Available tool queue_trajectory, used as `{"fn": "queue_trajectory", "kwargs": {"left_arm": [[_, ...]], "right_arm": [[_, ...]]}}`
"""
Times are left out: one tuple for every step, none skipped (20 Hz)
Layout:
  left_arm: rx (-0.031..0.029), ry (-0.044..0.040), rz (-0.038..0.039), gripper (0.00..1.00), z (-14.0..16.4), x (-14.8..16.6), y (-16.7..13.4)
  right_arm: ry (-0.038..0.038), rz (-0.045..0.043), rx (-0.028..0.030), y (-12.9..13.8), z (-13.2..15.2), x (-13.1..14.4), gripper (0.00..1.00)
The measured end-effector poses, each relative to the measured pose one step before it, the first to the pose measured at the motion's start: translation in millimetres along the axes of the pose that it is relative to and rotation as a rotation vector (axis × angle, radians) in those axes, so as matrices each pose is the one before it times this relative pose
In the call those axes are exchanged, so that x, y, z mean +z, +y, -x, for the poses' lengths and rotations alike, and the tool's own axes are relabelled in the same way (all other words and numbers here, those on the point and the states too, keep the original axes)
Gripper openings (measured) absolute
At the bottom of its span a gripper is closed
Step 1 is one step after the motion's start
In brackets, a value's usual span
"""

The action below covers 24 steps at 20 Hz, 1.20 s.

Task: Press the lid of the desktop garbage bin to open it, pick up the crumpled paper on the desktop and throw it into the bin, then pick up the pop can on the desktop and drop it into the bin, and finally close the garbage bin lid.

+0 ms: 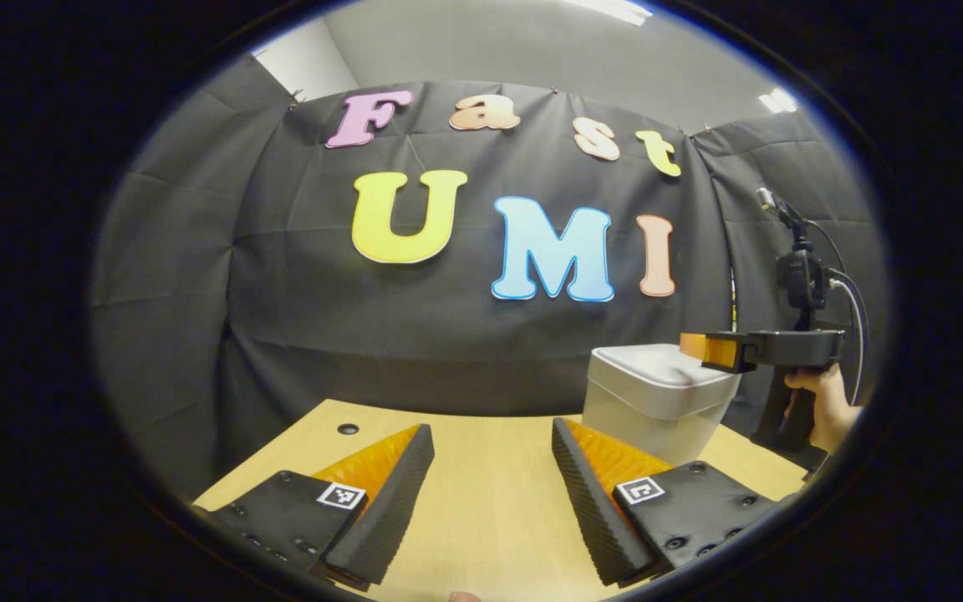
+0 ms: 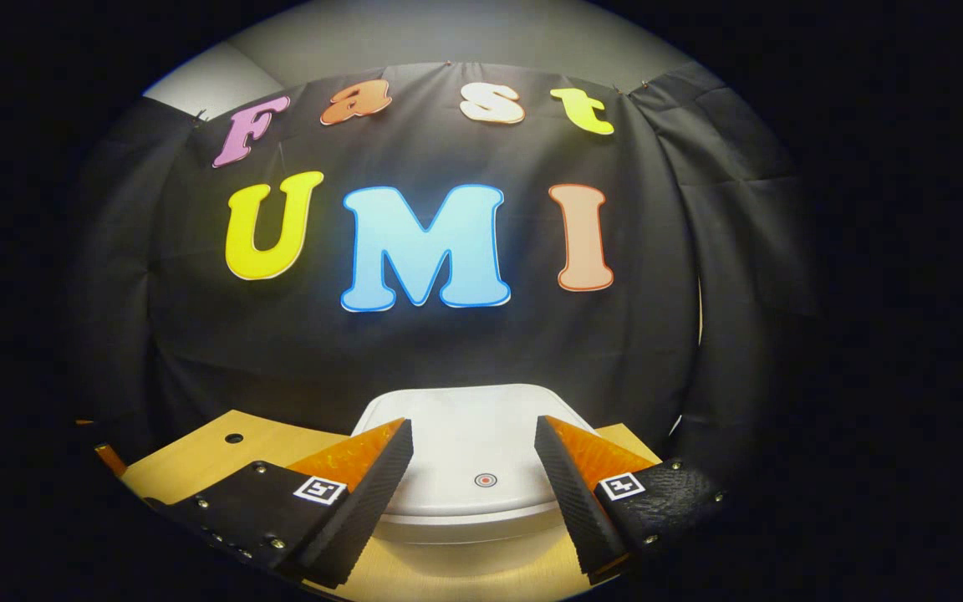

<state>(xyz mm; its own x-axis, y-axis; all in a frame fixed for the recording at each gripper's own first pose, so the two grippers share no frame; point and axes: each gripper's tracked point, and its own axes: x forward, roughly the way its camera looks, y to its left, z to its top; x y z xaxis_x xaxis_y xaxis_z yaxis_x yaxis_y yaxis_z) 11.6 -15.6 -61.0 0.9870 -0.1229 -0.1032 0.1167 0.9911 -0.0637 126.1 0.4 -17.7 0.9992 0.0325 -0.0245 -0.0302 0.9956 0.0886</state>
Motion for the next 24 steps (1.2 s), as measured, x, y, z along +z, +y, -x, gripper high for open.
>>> {"fn": "queue_trajectory", "kwargs": {"left_arm": [[0.0061, -0.00556, -0.00342, 0.93, 2.09, 0.68, -1.1], [0.00532, -0.00574, -0.00246, 0.93, 2.43, 2.67, -2.15], [0.00515, -0.0046, -0.00161, 0.93, 2.73, 1.61, -2.08], [0.00715, -0.00329, 0.00068, 0.93, 3.33, 0.81, -1.67], [0.00633, -0.00387, 0.00346, 0.93, 2.77, 1.92, -2.48], [0.00609, -0.00026, 0.00242, 0.93, 4.31, -0.62, -3.45], [0.00907, -0.0009, 0.00041, 0.93, 3.53, -0.58, -3.08], [0.00721, -0.00331, -0.0021, 0.93, 5.28, -0.4, -3.4], [0.00815, -0.00227, -0.00431, 0.93, 4.97, -0.1, -3.66], [0.0081, -0.00231, -0.004, 0.93, 5.37, 0.7, -3.09], [0.00549, -0.0029, -0.00106, 0.93, 5.05, 1.68, -3.29], [0.00657, -0.00003, 0.00078, 0.93, 5.57, -0.55, -4.61], [0.00607, -0.00077, 0.00132, 0.93, 5.21, -0.16, -3.27], [0.00723, -0.00063, -0.00093, 0.93, 4.6, -0.54, -3.32], [0.00751, -0.00088, -0.00415, 0.93, 4.26, -1.03, -2.02], [0.00566, 0.00103, -0.00688, 0.93, 4.33, -1.83, -2.44], [0.00602, 0.0001, -0.00653, 0.93, 4.05, -1.73, -0.68], [0.00304, -0.00118, -0.00289, 0.93, 3.88, -0.31, -1.54], [-0.00093, -0.00072, 0.002, 0.93, 2.95, 0.03, -2.39], [-0.0029, -0.00062, 0.00376, 0.93, 2.1, -0.97, -1.07], [-0.00377, -0.00158, 0.00196, 0.93, 1.12, 0.65, -2.24], [-0.00331, -0.00456, -0.00063, 0.93, 0.95, 1.61, -1.27], [-0.00454, -0.00335, -0.00335, 0.93, 0.1, 2.07, -0.6], [-0.0062, -0.00776, -0.00384, 0.93, -0.56, 3.03, 0.33]], "right_arm": [[-0.00467, -0.00472, 0.00815, 1.44, 4.96, 3.76, 0.94], [-0.00525, -0.00403, 0.00746, 0.2, 5.88, 2.45, 0.94], [-0.00383, -0.00102, 0.00278, -0.83, 5.74, 2.72, 0.94], [-0.00231, 0.00242, -0.00009, -1.97, 6.18, 1.37, 0.94], [-0.00537, 0.00335, 0.00669, -0.07, 6.66, 2.99, 0.94], [-0.00672, 0.00313, 0.00755, -0.03, 8.01, 1.4, 0.94], [-0.00858, 0.00478, 0.00802, 0.14, 7.6, 2.82, 0.94], [-0.00829, 0.00672, 0.00513, -1.13, 8.41, 1.3, 0.94], [-0.01098, 0.00741, 0.00909, 0.03, 8.49, 1.78, 0.94], [-0.00668, 0.00628, 0.00826, 0.84, 8.41, 0.84, 0.94], [-0.00277, 0.00418, 0.01271, 1.31, 8.76, -0.56, 0.94], [-0.00123, 0.00224, 0.01663, 2.14, 9.55, -1.38, 0.94], [-0.00175, -0.00145, 0.01844, 2.15, 8.53, -0.59, 0.94], [0.00045, -0.00303, 0.02171, 3.2, 8.58, -2.02, 0.94], [0.00298, 0.00071, 0.01557, 1.91, 8.22, -2.13, 0.94], [0.00019, 0.00415, 0.01135, 0.08, 7.04, -2.95, 0.94], [-0.00288, 0.00472, 0.00648, -0.34, 7.25, -1.14, 0.94], [-0.0013, 0.00404, 0.00576, -0.43, 6.29, -2.54, 0.94], [-0.00429, 0.00454, 0.00401, 0.03, 7.48, -2.04, 0.94], [-0.00128, 0.00398, 0.00008, -0.31, 4.71, -1.47, 0.94], [-0.00302, 0.00447, -0.00224, -0.68, 4.81, -0.82, 0.94], [-0.00184, 0.00365, -0.00278, 0.26, 3.22, -0.43, 0.94], [-0.00384, 0.00078, -0.00218, 0.62, 3.45, 0.59, 0.94], [-0.00577, -0.00096, -0.00302, 1.11, 1.89, 0.88, 0.94]]}}
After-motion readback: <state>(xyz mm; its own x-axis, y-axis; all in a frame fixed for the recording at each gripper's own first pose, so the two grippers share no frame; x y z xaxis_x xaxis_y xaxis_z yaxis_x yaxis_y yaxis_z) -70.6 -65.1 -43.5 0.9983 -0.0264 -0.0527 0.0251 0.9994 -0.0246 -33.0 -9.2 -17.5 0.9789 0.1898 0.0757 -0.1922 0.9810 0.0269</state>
